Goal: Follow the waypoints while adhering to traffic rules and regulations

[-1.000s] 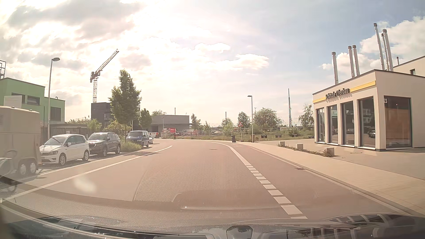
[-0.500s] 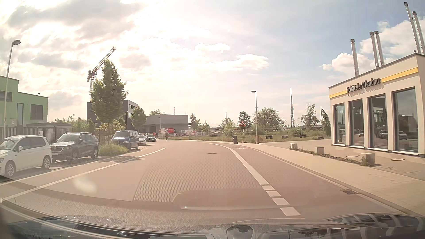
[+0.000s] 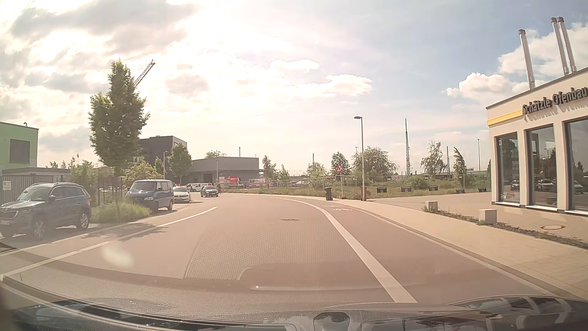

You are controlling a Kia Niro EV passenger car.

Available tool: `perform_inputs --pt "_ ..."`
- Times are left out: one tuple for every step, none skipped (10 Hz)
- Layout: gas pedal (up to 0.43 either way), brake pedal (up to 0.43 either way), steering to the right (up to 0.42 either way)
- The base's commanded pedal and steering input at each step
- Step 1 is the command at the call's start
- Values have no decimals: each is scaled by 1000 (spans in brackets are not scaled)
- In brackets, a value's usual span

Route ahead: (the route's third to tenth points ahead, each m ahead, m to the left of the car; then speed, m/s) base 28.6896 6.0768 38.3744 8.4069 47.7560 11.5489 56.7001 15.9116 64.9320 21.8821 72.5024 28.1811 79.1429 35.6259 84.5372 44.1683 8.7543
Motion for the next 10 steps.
perform_inputs --pt "79 0 -5" --pt "79 0 -9" --pt "67 0 -10" --pt "67 0 -10" --pt "67 0 -12" --pt "67 0 -14" --pt "67 0 -16" --pt "67 0 -17" --pt "67 0 -17" --pt "67 0 -18"
